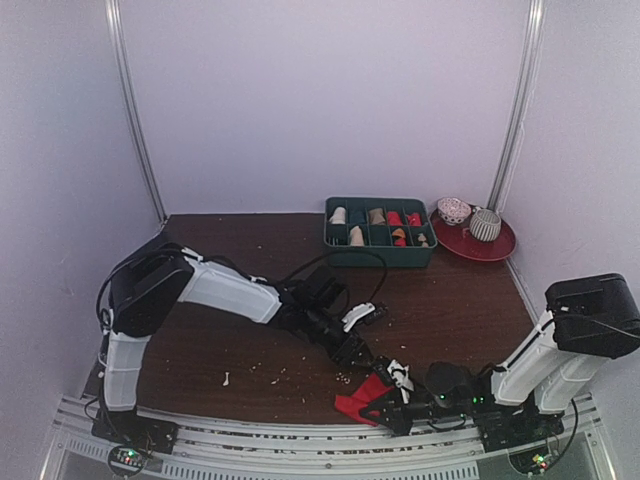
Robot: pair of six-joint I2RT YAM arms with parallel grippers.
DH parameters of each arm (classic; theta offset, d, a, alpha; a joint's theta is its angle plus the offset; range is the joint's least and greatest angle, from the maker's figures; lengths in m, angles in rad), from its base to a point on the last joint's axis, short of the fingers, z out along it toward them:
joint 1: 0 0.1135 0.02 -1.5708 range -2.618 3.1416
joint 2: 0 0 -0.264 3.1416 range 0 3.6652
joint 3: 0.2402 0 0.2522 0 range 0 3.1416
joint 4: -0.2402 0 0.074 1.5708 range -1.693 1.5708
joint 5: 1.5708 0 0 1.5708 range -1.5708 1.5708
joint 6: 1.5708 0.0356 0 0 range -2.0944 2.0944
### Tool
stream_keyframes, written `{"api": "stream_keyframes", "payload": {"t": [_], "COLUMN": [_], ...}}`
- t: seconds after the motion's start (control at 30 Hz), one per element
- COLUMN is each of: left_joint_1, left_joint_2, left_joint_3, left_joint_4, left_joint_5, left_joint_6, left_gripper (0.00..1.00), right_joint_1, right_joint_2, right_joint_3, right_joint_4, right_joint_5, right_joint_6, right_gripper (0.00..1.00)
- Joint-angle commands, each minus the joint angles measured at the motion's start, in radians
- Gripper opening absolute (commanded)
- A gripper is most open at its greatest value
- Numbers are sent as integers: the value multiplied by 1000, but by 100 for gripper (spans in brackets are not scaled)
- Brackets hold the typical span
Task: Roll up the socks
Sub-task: Roll a pair of socks at the center of the board.
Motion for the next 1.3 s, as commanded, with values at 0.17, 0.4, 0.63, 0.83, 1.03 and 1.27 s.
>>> {"api": "stream_keyframes", "payload": {"t": [0.17,0.4,0.63,0.83,1.03,1.27], "left_joint_1": [-72,-97,-117,-123,-107,-56], "left_joint_2": [48,104,158,161,98,-35], "left_joint_3": [74,127,166,126,-11,-232], "left_joint_4": [-64,-140,-258,-306,-326,-310], "left_joint_5": [-15,-80,-273,-422,-610,-718], "left_joint_6": [22,42,54,35,-21,-84], "left_gripper": [53,54,1,0,0,0], "right_joint_1": [10,11,11,10,11,-19], "right_joint_2": [39,39,52,-12,-133,-188], "right_joint_3": [-36,-31,-28,-26,-45,-52], "right_joint_4": [-177,-182,-189,-269,-390,-434], "right_joint_5": [-27,-26,-26,21,112,160], "right_joint_6": [-14,-13,-7,4,15,-47], "right_gripper": [6,6,6,6,6,7]}}
